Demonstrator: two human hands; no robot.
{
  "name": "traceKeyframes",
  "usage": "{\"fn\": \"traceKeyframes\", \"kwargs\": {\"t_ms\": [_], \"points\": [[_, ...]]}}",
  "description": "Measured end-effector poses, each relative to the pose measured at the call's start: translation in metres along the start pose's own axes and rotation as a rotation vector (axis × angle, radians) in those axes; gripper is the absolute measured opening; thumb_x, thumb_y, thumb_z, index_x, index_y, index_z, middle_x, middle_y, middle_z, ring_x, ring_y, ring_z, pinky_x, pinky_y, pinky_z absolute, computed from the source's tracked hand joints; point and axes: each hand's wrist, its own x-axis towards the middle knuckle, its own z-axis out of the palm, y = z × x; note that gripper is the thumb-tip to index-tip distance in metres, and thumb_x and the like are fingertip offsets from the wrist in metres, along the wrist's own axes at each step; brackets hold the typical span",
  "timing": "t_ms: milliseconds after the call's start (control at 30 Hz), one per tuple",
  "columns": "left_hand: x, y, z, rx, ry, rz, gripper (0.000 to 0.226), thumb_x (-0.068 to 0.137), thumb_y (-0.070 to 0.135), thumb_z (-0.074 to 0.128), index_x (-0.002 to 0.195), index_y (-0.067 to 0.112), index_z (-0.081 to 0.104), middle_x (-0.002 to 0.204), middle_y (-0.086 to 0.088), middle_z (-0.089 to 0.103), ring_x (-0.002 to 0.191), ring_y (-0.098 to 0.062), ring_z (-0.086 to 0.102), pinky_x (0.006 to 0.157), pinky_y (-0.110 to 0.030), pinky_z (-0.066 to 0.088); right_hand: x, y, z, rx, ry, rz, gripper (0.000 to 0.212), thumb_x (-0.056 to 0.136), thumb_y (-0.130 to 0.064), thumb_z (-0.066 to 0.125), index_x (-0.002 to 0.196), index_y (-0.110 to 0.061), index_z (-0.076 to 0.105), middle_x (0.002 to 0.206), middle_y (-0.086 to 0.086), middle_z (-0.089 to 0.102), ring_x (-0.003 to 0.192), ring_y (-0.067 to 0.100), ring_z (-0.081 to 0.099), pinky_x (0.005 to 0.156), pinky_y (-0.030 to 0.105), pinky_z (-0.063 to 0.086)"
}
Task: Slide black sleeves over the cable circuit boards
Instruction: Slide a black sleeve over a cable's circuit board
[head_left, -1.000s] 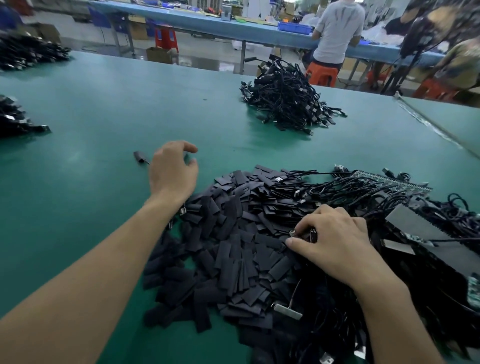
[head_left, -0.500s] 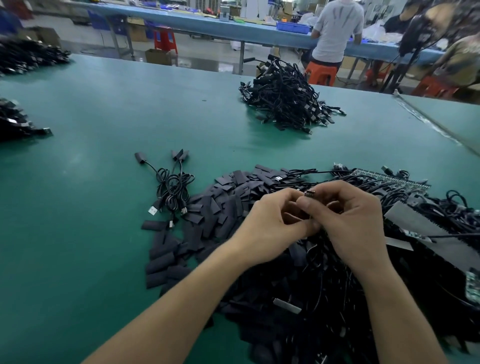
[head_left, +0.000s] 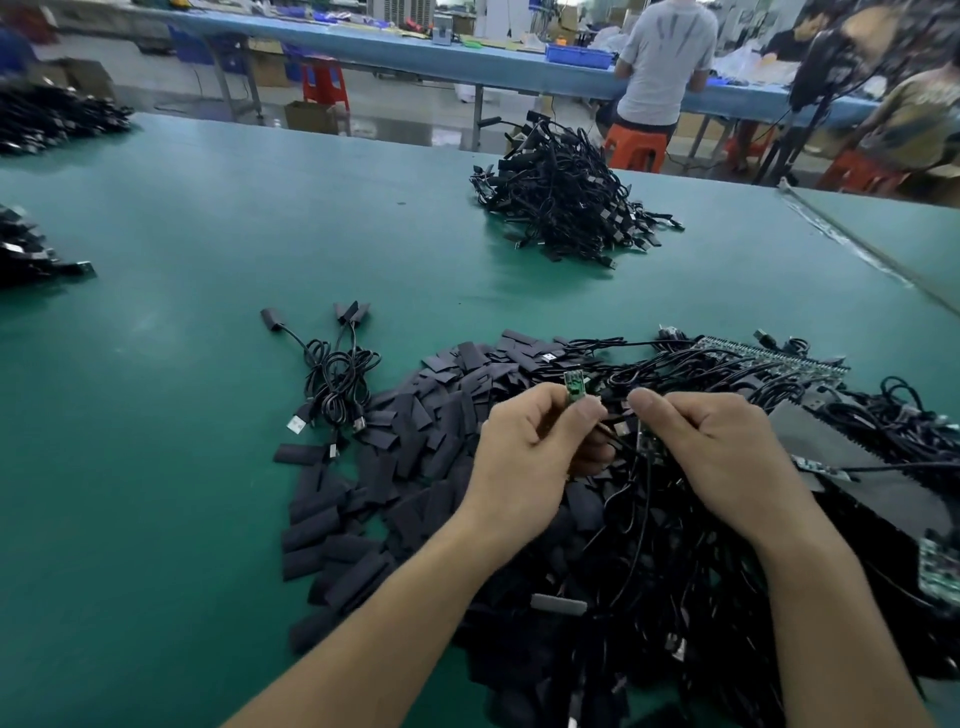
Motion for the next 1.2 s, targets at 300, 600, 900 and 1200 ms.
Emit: {"fn": "traceKeyframes", "kwargs": {"t_ms": [300,600,900,1200], "points": [[-0.031,0.036,0.01,-0.192,-0.015,0.326,0.015,0.1,0.02,0.051,0.089,0.015,0.059,0.073,-0.002,0.071,0.07,-0.021,0.073,0.062,-0.032,0.061,0.0,0.006,-0.025,-0.092,-0.044,0.335,0.07,0.083,-0.067,0.059,0.075,0.002,0.063,0.058,0.021,0.056,0.056,0.036,0.053,0.062,0.039,0.05],[-0.019,0.037,0.0,-0.125,0.252,0.339,0.016,0.103,0.019,0.053,0.091,0.015,0.063,0.07,-0.004,0.072,0.064,-0.021,0.072,0.056,-0.026,0.057,0.003,-0.002,-0.024,-0.205,-0.036,0.263,0.053,0.087,-0.065,0.055,0.078,-0.016,0.073,0.071,0.006,0.067,0.087,0.031,0.064,0.086,0.043,0.05],[-0.002,-0.001,-0.015,-0.104,0.31,-0.078,0.012,0.101,0.026,0.057,0.1,0.014,0.06,0.079,-0.008,0.075,0.071,-0.024,0.074,0.058,-0.028,0.058,-0.008,-0.01,-0.017,0.003,-0.401,-0.037,0.017,0.072,-0.054,0.075,0.085,-0.042,0.076,0.099,-0.022,0.065,0.099,-0.006,0.061,0.088,0.015,0.042],[-0.005,-0.004,-0.016,0.164,0.03,-0.033,0.092,0.085,0.007,0.078,0.157,0.015,0.023,0.088,-0.003,0.078,0.087,-0.02,0.075,0.088,-0.044,0.059,-0.011,-0.021,0.004,-0.158,-0.359,-0.113,0.01,0.074,-0.045,0.071,0.077,-0.038,0.066,0.084,-0.012,0.063,0.089,0.006,0.056,0.086,0.037,0.042]]}}
